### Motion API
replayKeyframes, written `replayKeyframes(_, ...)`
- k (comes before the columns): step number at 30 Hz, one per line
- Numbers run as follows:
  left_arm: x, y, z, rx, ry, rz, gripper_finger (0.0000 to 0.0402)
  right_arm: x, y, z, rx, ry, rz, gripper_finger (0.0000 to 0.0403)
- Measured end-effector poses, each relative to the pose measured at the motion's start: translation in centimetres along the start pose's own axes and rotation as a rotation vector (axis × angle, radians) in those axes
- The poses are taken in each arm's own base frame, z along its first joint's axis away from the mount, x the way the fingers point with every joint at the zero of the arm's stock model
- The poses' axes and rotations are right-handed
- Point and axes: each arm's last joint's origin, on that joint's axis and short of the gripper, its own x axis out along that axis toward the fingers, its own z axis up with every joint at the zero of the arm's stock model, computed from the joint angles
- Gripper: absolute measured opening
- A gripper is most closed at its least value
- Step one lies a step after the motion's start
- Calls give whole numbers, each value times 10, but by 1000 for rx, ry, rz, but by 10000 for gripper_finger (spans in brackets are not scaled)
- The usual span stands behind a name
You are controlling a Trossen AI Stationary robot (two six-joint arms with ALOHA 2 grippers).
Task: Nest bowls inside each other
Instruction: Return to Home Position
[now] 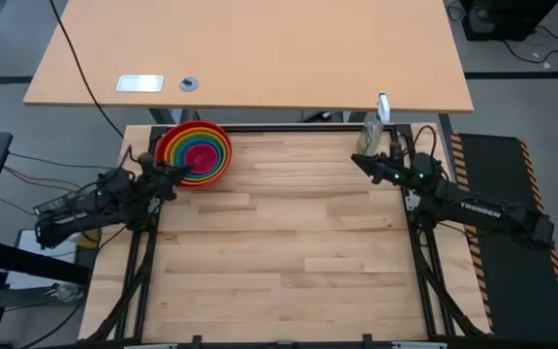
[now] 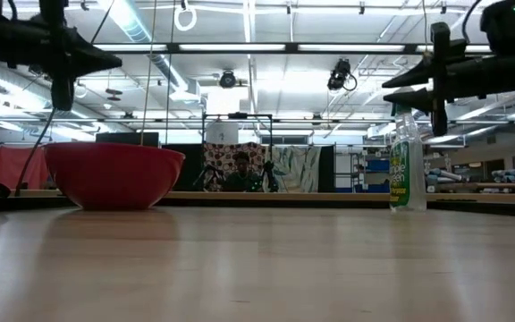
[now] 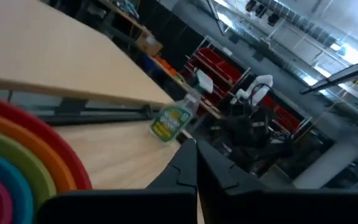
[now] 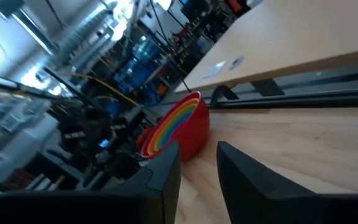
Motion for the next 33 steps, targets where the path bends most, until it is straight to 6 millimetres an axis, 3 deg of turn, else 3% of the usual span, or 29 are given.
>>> replayKeyframes(9, 12, 16, -28, -97, -29, -63, 1, -10, -22, -23, 125, -14, 12, 99)
replayKeyframes(14, 16, 27, -45, -166, 0, -77, 0, -10, -23, -24, 117, -5, 2, 90)
replayKeyframes(23, 16, 32, -50, -152, 37, -17, 2, -10, -25, -23, 141, -51, -45, 87)
replayKeyframes(27, 16, 33, -51, 1, 38, 1, 12, -10, -25, -23, 59, -37, -38, 87)
replayKeyframes(31, 16, 31, -49, -15, 38, -29, 19, -10, -24, -24, -60, -10, -14, 87)
replayKeyframes(33, 16, 31, -50, 80, 36, -29, 19, -10, -25, -23, -128, -24, -30, 87)
